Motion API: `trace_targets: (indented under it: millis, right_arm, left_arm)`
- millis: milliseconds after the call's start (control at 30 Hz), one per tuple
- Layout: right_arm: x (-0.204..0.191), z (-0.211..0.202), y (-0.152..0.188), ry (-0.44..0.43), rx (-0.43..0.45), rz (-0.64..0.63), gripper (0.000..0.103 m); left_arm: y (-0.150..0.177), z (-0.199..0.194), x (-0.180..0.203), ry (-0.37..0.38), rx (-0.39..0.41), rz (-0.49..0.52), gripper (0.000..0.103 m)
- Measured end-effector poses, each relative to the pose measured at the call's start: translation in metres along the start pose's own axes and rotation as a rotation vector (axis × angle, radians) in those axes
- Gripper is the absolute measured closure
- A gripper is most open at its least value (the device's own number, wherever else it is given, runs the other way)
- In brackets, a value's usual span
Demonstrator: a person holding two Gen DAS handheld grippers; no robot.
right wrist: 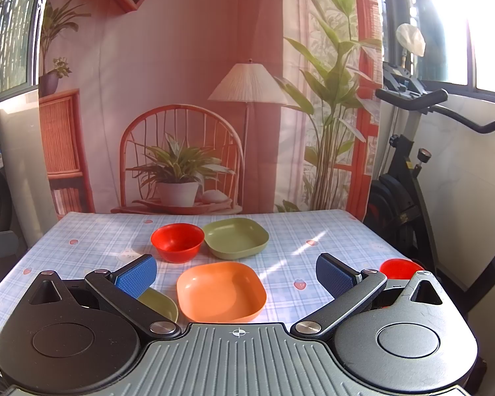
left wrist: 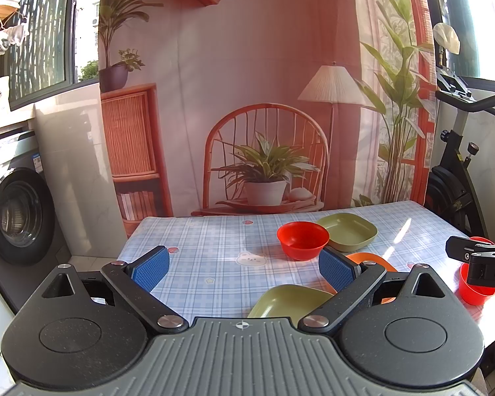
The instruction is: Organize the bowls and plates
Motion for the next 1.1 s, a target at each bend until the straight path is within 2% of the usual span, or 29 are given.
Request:
trace_targets:
  millis: [1100]
  right_arm:
    - [-0.0032,-0.0012,-0.0036,0.001,-0.004,0.001,0.000]
  left_arm:
    - [0.0004,0.0012,-0.0017,0.001,-0.003,-0.004,0.005]
Point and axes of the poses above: each gripper's, at about its wrist camera, not at the fingertips, and z roughly the way its jaws point, x to its right, y to its underside, the point moved 9 cm from there along z, roughly the way its jaws point, and after that the axes turned 8 degrees about y, right-handed, at the moved point
